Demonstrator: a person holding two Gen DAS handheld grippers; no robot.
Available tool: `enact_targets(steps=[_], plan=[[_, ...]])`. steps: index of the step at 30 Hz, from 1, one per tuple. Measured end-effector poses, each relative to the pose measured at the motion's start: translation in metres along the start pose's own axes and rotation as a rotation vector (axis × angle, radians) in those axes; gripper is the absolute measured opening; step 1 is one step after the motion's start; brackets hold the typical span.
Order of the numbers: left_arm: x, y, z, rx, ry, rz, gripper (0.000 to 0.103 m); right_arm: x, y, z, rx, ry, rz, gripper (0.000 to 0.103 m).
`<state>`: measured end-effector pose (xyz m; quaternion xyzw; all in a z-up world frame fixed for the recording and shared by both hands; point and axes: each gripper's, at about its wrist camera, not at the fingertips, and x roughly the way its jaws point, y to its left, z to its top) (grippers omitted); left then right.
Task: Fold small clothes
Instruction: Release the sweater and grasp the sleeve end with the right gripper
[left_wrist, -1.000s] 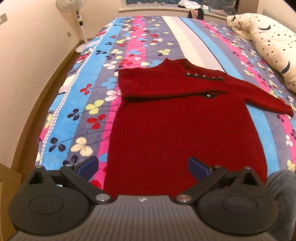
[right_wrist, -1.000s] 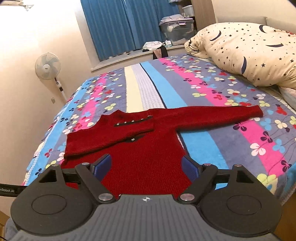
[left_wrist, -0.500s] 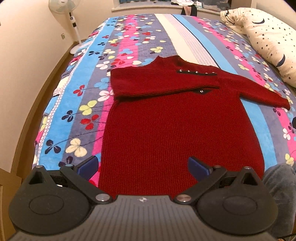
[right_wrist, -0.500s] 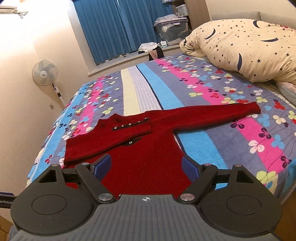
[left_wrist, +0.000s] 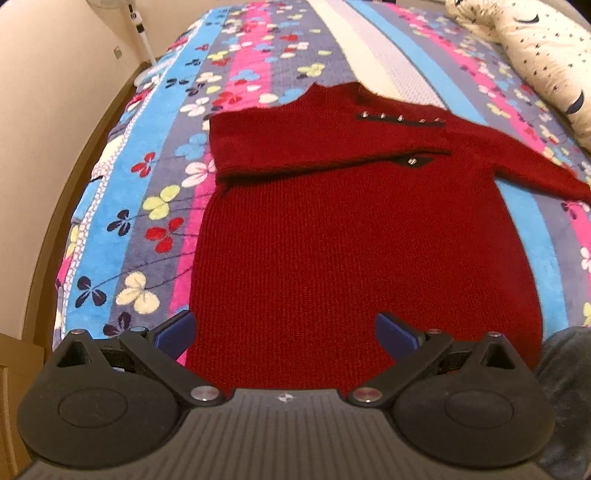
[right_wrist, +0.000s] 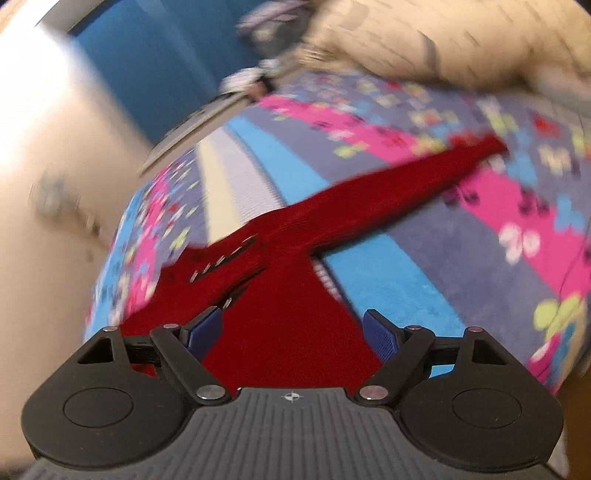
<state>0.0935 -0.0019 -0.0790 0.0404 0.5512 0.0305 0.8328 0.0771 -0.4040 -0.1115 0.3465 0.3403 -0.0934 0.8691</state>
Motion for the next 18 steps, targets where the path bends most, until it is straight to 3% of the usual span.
enact_targets(steps=[7,12,18], plan=[[0.026,-0.002,0.021,-0.019,0.051,0.042,0.103,0.082,-0.092,0.069,0.349,-0.056,-0.025,0.085],[0.043,0.006,0.036,-0.054,0.090,0.076,0.103,0.147,-0.123,0.110,0.434,-0.088,-0.121,0.085],[0.067,0.029,0.052,-0.104,0.119,0.155,0.103,0.201,-0.139,0.134,0.463,-0.101,-0.267,0.084]])
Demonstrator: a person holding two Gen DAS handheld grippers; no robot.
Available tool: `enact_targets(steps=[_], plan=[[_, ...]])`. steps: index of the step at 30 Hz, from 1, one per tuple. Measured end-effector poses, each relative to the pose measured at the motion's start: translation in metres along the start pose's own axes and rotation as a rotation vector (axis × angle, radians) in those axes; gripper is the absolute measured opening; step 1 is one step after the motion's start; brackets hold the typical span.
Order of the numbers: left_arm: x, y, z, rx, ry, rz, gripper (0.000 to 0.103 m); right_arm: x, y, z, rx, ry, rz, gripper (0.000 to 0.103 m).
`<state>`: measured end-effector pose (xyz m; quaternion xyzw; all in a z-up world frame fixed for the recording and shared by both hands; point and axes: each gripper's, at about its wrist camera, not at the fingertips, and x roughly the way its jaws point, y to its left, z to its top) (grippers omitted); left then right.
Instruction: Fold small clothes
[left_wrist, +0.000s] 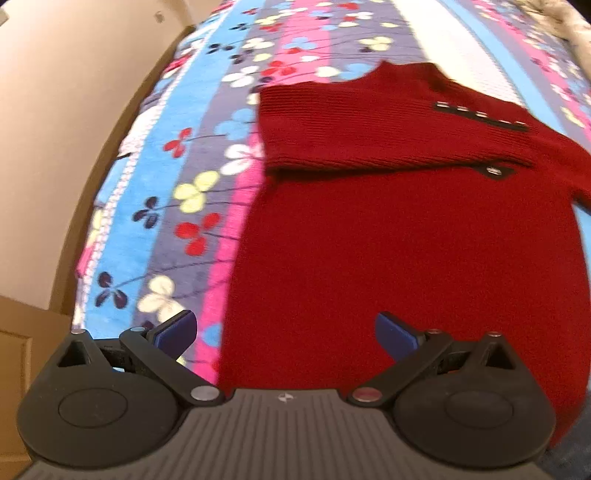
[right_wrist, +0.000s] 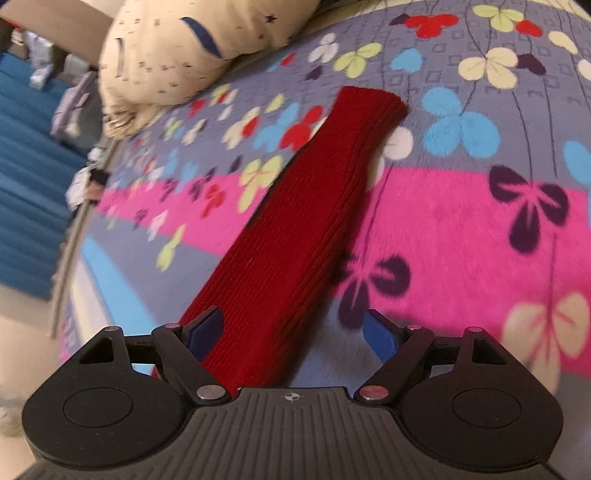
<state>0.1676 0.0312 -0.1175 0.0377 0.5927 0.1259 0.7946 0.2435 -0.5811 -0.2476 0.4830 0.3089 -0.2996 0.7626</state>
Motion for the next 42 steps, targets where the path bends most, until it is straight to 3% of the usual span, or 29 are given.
enact_targets(steps=[3,4,5,6,7,9,11,14,17,20,22,24,25,26,29,33,37,42], plan=[[0.013,0.013,0.011,-0.035,0.015,0.029,0.103,0.018,0.000,0.006,0.000,-0.021,-0.035,0.084],[0.017,0.016,0.014,-0.042,0.018,0.035,0.103,0.019,0.003,0.006,-0.018,-0.037,-0.049,0.078],[0.019,0.019,0.016,-0.046,0.020,0.037,0.103,0.019,0.008,0.007,-0.052,-0.070,-0.077,0.027],[0.022,0.022,0.018,-0.051,0.021,0.039,0.103,0.021,0.015,0.009,-0.110,-0.071,-0.073,0.012],[0.025,0.025,0.019,-0.053,0.020,0.041,0.103,0.022,0.020,0.012,-0.128,-0.065,-0.071,0.011],[0.031,0.030,0.021,-0.052,0.020,0.042,0.103,0.009,0.041,0.012,-0.205,-0.111,-0.058,0.010],[0.040,0.036,0.022,-0.060,0.022,0.048,0.103,-0.009,0.076,-0.001,-0.374,-0.179,-0.060,0.010],[0.052,0.048,0.023,-0.091,0.033,0.039,0.103,-0.042,0.144,-0.053,-0.684,-0.290,-0.026,0.010],[0.061,0.064,0.023,-0.132,0.039,0.025,0.103,-0.079,0.205,-0.142,-0.968,-0.399,0.114,0.010],[0.067,0.081,0.022,-0.157,0.040,0.025,0.103,-0.110,0.243,-0.255,-1.225,-0.432,0.306,0.010],[0.072,0.093,0.023,-0.166,0.036,0.041,0.103,-0.115,0.247,-0.335,-1.441,-0.358,0.412,0.013],[0.077,0.104,0.024,-0.174,0.034,0.059,0.103,-0.099,0.232,-0.407,-1.696,-0.152,0.432,0.029],[0.079,0.109,0.025,-0.177,0.035,0.063,0.103,-0.092,0.218,-0.432,-1.783,-0.053,0.410,0.047],[0.081,0.113,0.025,-0.177,0.031,0.057,0.103,-0.088,0.202,-0.448,-1.838,0.012,0.401,0.050],[0.086,0.120,0.032,-0.167,0.006,0.033,0.103,-0.089,0.175,-0.438,-1.826,0.037,0.384,0.054],[0.090,0.112,0.057,-0.156,-0.062,-0.052,0.103,-0.089,0.182,-0.355,-1.585,0.019,0.291,0.059],[0.092,0.094,0.103,-0.159,-0.135,-0.166,0.103,-0.074,0.190,-0.283,-1.437,-0.071,0.166,0.060],[0.118,0.054,0.176,-0.097,-0.149,-0.261,0.103,-0.052,0.176,-0.243,-1.303,-0.066,0.103,0.060]])
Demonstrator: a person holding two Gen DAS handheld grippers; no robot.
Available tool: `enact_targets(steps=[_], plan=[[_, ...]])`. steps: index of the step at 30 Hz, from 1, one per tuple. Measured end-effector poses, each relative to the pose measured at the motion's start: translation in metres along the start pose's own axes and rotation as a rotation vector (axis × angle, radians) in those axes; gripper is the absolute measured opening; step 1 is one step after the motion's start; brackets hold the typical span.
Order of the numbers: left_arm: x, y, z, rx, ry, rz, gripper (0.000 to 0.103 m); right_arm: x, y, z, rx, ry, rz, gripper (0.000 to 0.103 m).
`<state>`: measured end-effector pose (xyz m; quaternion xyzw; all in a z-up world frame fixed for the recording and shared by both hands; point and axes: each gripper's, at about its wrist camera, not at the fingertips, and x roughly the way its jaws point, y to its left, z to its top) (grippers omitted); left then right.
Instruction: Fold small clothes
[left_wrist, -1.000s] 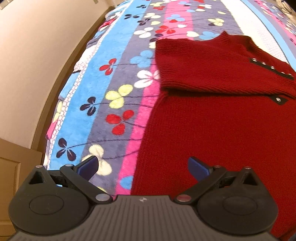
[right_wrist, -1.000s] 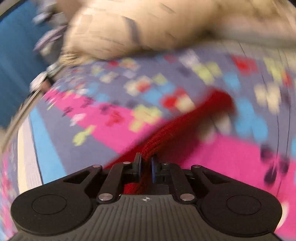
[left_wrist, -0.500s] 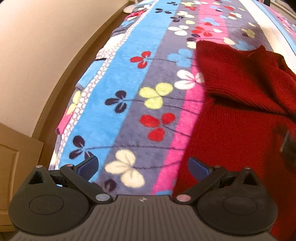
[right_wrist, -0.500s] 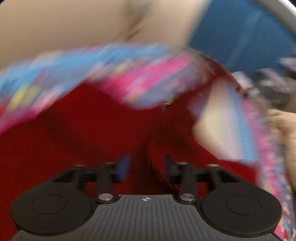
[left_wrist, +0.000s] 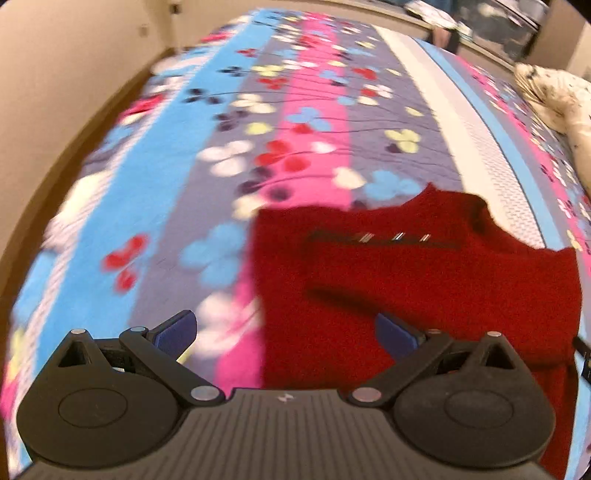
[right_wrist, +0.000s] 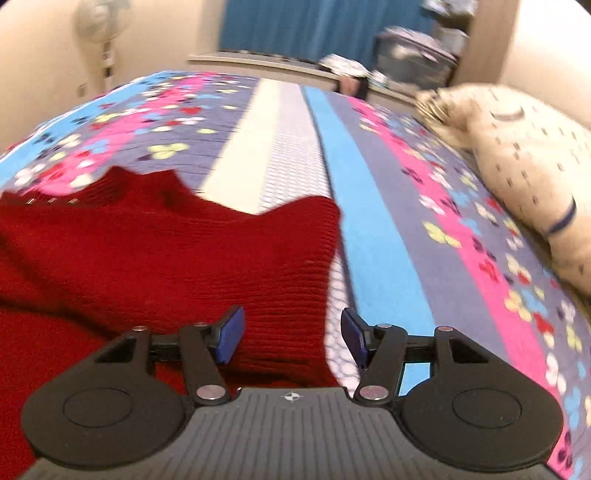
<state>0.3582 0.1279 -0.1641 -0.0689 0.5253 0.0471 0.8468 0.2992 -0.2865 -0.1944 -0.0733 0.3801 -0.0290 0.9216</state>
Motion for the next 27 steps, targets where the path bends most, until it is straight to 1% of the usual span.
enact_targets(steps=[2,3,4,5,6,7,8,9,10,11,12,13,15,17,18,19,20,22,23,24,25,26,27], plan=[[0.025,-0.016,0.020,0.021,0.032,-0.013,0.103,0.006,-0.002,-0.005,0.032,0.023,0.011,0.060],[0.035,-0.021,0.026,0.025,0.039,-0.004,0.103,0.011,0.005,-0.009,0.041,0.027,0.016,0.060],[0.045,-0.027,0.029,0.027,0.053,0.005,0.101,0.014,0.009,-0.009,0.048,0.026,0.020,0.060],[0.056,-0.030,0.032,0.030,0.078,-0.002,0.082,0.016,0.011,-0.009,0.053,0.024,0.028,0.060],[0.066,-0.032,0.034,0.027,0.114,-0.016,0.066,0.018,0.013,-0.008,0.060,0.024,0.036,0.060],[0.077,-0.032,0.035,0.017,0.164,-0.031,0.050,0.014,0.017,-0.010,0.067,0.025,0.042,0.060],[0.084,-0.031,0.036,-0.002,0.192,-0.013,0.050,0.016,0.018,-0.009,0.073,0.031,0.049,0.060],[0.087,-0.031,0.036,-0.010,0.193,-0.003,0.050,0.017,0.018,-0.007,0.076,0.033,0.055,0.060],[0.088,-0.031,0.036,-0.007,0.194,0.000,0.048,0.017,0.019,-0.006,0.081,0.034,0.059,0.060],[0.085,-0.032,0.036,-0.003,0.187,0.010,0.032,0.017,0.020,-0.005,0.086,0.031,0.061,0.060],[0.082,-0.034,0.037,0.012,0.167,0.032,0.022,0.017,0.021,-0.004,0.091,0.026,0.065,0.060],[0.077,-0.034,0.038,0.023,0.146,0.049,0.004,0.017,0.023,-0.004,0.095,0.022,0.067,0.060],[0.061,-0.025,0.042,-0.027,0.131,-0.017,0.003,0.015,0.024,-0.002,0.104,0.019,0.070,0.060],[0.043,-0.016,0.048,-0.076,0.085,-0.079,0.003,0.012,0.025,-0.001,0.116,0.016,0.083,0.060],[0.039,-0.014,0.050,-0.084,0.074,-0.088,0.003,0.011,0.026,0.000,0.118,0.013,0.087,0.060],[0.039,-0.011,0.051,-0.093,0.080,-0.097,0.004,0.011,0.027,0.000,0.116,0.011,0.089,0.060],[0.042,-0.010,0.053,-0.098,0.093,-0.108,0.007,0.010,0.029,0.001,0.113,0.008,0.091,0.060],[0.050,-0.007,0.052,-0.105,0.109,-0.122,0.008,0.007,0.031,0.001,0.103,-0.001,0.086,0.060],[0.049,-0.007,0.051,-0.105,0.108,-0.128,0.012,0.006,0.032,0.002,0.094,-0.006,0.084,0.060],[0.050,-0.008,0.049,-0.102,0.110,-0.132,0.013,0.005,0.033,0.002,0.090,-0.009,0.083,0.060],[0.052,-0.010,0.047,-0.094,0.115,-0.126,0.019,0.004,0.032,0.003,0.090,-0.012,0.082,0.060],[0.054,-0.012,0.045,-0.083,0.119,-0.116,0.034,0.004,0.031,0.003,0.090,-0.013,0.083,0.060],[0.056,-0.014,0.043,-0.071,0.122,-0.112,0.041,0.004,0.030,0.004,0.091,-0.014,0.081,0.060]])
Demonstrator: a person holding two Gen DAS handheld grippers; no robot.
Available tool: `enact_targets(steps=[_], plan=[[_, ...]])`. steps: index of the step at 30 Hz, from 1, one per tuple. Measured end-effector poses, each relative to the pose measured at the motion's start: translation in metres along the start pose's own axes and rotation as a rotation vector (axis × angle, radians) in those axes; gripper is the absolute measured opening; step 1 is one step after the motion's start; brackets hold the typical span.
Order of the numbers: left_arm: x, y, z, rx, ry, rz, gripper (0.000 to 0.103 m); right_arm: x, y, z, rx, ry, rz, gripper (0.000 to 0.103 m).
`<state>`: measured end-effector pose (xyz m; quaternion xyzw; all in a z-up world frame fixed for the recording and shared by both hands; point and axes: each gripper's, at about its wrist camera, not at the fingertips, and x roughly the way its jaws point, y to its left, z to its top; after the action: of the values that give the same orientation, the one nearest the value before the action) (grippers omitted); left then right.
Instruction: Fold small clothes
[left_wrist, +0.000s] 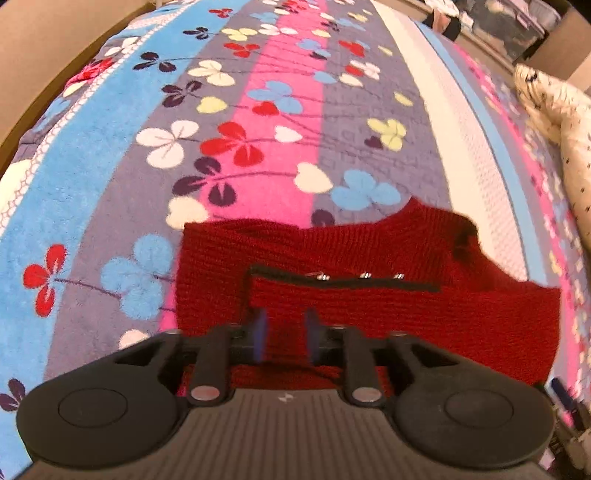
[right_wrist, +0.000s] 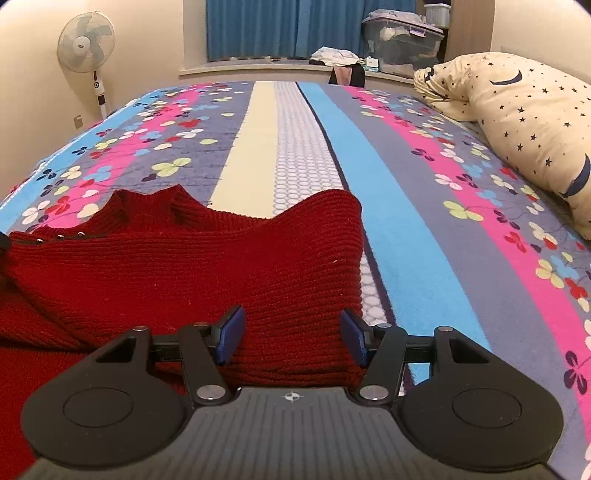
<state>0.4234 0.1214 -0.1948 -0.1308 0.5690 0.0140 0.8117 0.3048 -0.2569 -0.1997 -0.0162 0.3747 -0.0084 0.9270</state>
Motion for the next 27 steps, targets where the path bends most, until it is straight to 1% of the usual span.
enact_targets(steps=[1,2,3,4,5,6,7,8,10,13,15,17,18,19,20,23,24,25,26,27], plan=[[0.003,-0.001,-0.002,0.008,0.007,-0.005,0.053,0.000,-0.001,0.000,0.003,-0.001,-0.006,0.060],[0.006,-0.002,-0.004,0.012,0.018,-0.010,0.062,0.001,-0.003,0.001,0.011,0.000,-0.014,0.060],[0.011,-0.004,-0.006,0.020,0.036,-0.008,0.068,0.001,-0.005,0.001,0.024,0.001,-0.017,0.060],[0.016,-0.006,-0.008,0.027,0.050,0.009,0.076,0.002,-0.007,0.000,0.038,0.003,-0.015,0.060],[0.020,-0.008,-0.010,0.031,0.052,0.027,0.077,0.002,-0.009,0.000,0.053,0.006,-0.014,0.060],[0.024,-0.010,-0.011,0.035,0.051,0.040,0.073,0.002,-0.011,-0.001,0.067,0.009,-0.015,0.060],[0.026,-0.012,-0.013,0.032,0.040,0.064,0.046,0.002,-0.012,-0.002,0.075,0.009,-0.016,0.060],[0.024,-0.013,-0.014,0.030,0.018,0.090,0.028,0.001,-0.013,-0.003,0.079,0.008,-0.019,0.060],[0.011,-0.014,-0.013,0.011,-0.029,0.066,0.022,0.000,-0.015,-0.004,0.077,0.004,-0.029,0.060],[-0.022,-0.015,-0.013,0.000,-0.087,0.018,0.022,-0.006,-0.020,-0.003,0.091,-0.032,-0.044,0.060],[-0.042,-0.011,-0.019,0.005,-0.118,-0.015,0.022,-0.010,-0.023,0.001,0.103,-0.076,-0.047,0.060],[-0.050,-0.008,-0.025,0.017,-0.138,-0.018,0.022,-0.011,-0.024,0.005,0.103,-0.127,-0.047,0.058],[-0.049,-0.003,-0.027,0.008,-0.137,-0.004,0.022,-0.008,-0.022,0.008,0.092,-0.139,-0.056,0.057],[-0.045,0.003,-0.029,-0.002,-0.133,0.014,0.022,-0.002,-0.019,0.011,0.078,-0.140,-0.068,0.046],[-0.039,0.010,-0.031,-0.015,-0.121,0.031,0.022,0.003,-0.017,0.014,0.076,-0.142,-0.071,0.030],[-0.015,0.029,-0.037,-0.038,-0.070,0.078,0.023,0.023,-0.021,0.026,0.126,-0.130,-0.086,0.016],[-0.003,0.032,-0.038,-0.025,-0.046,0.079,0.025,0.030,-0.023,0.030,0.145,-0.126,-0.083,0.016],[0.006,0.034,-0.039,0.000,-0.042,0.082,0.031,0.038,-0.024,0.033,0.149,-0.115,-0.077,0.016],[0.010,0.031,-0.041,0.022,-0.063,0.099,0.041,0.048,-0.024,0.035,0.141,-0.095,-0.067,0.015],[0.011,0.028,-0.042,0.045,-0.085,0.122,0.048,0.059,-0.022,0.035,0.111,-0.064,-0.062,0.014]])
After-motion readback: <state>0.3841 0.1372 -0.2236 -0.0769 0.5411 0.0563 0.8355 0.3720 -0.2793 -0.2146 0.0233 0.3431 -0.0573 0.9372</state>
